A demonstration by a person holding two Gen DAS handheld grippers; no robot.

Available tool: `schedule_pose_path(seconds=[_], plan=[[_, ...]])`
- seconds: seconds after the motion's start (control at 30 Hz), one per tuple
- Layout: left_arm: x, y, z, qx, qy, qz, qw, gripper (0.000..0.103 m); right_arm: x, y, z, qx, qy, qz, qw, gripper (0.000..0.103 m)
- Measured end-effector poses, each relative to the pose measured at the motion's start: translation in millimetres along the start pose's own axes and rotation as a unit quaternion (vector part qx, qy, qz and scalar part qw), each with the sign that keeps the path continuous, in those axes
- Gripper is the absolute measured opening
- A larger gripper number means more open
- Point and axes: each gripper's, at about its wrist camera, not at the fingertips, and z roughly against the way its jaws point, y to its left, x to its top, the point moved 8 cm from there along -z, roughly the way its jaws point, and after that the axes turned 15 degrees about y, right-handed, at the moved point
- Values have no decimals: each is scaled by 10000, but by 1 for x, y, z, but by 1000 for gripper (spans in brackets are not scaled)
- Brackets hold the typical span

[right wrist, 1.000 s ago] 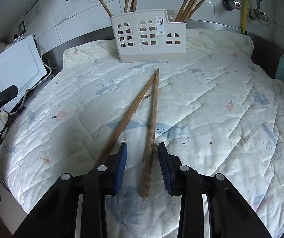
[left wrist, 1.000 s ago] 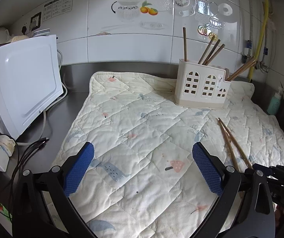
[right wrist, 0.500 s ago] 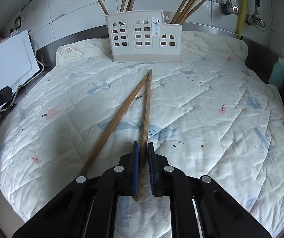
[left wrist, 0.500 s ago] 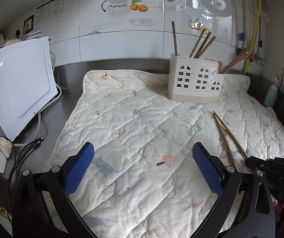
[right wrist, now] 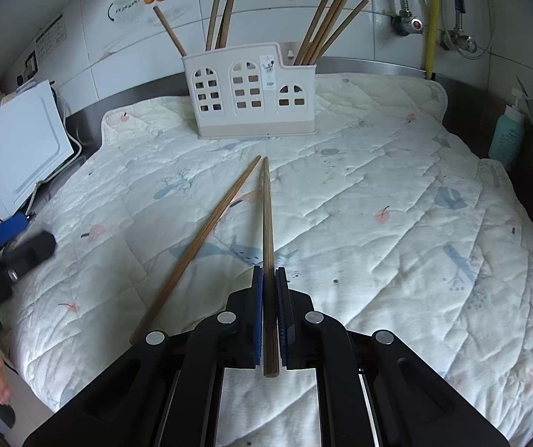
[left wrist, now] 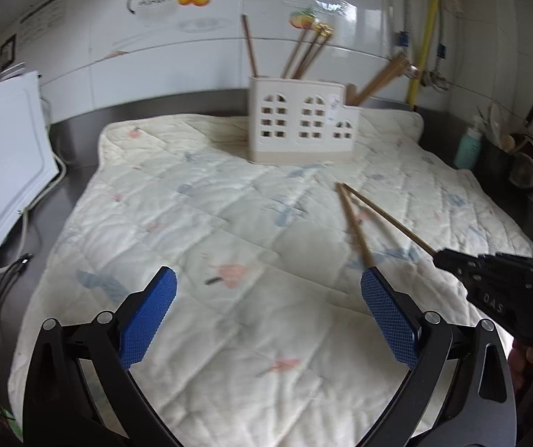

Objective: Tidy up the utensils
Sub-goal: 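Close the right tool on a chopstick while the left tool grasps the other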

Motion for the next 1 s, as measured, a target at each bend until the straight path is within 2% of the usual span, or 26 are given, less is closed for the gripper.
schedule_pose_path(seconds=[0.3, 0.5, 0.6, 0.83, 0.9, 1.0], plan=[[-12, -53, -16, -534, 245, -356, 9976, 98, -7, -15, 16, 123, -153, -78, 9998, 6], [-10, -62, -25, -670, 350, -248, 9968, 96, -9, -24, 22, 195, -249, -115, 9994, 6], [-7, -66, -29, -876, 429, -195, 9950, 82, -9, -27, 24, 241, -275, -129, 9992, 6], [-6, -82, -41, -1020, 627, -347, 9922, 66, -11, -31, 22, 361, -286, -172, 9988, 6], [-8, -84, -47, -974, 711, -354, 9921, 51, -11, -31, 21, 382, -287, -175, 9987, 6], [-11, -85, -56, -1019, 832, -313, 9908, 34, -11, -33, 21, 422, -290, -186, 9985, 6]])
